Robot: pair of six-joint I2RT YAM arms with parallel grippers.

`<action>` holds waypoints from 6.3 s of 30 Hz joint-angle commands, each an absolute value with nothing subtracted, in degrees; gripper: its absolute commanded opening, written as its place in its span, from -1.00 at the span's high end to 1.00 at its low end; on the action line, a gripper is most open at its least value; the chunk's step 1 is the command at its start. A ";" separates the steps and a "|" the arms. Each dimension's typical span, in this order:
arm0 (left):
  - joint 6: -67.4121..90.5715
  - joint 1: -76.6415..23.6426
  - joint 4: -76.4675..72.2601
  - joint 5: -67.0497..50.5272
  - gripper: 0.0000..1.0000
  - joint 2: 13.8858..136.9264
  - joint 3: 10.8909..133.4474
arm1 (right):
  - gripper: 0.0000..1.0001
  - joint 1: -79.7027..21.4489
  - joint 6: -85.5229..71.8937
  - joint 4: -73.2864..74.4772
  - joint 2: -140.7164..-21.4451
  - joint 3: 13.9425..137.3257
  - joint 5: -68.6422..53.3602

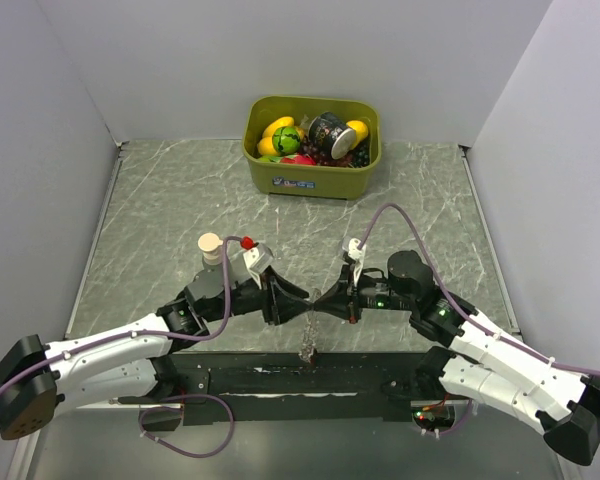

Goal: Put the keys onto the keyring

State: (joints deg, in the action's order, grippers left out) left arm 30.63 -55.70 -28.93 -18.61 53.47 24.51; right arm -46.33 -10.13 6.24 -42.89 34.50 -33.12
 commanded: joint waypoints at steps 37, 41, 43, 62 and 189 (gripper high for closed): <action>27.69 -55.55 -40.52 -19.96 0.98 49.92 21.09 | 0.18 -44.21 -12.74 -3.96 -39.46 37.79 -31.93; 26.90 -55.46 -40.52 -19.34 0.98 50.45 21.27 | -0.19 -44.12 -12.92 -5.10 -38.76 37.79 -30.06; 26.19 -55.55 -39.56 -19.25 0.98 50.10 21.44 | -0.50 -44.12 -12.83 -4.66 -38.32 38.06 -26.92; 14.15 -56.60 -12.14 -9.93 0.98 36.49 33.91 | -0.99 -40.96 -16.08 4.92 -50.52 42.27 -5.37; 14.33 -56.51 16.88 0.53 0.98 22.41 40.17 | 1.00 -57.39 -21.95 0.44 -86.20 41.13 3.42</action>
State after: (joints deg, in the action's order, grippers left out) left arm 15.53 -56.34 23.35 2.98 21.39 39.53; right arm -57.80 -15.66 0.62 -82.78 42.17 0.21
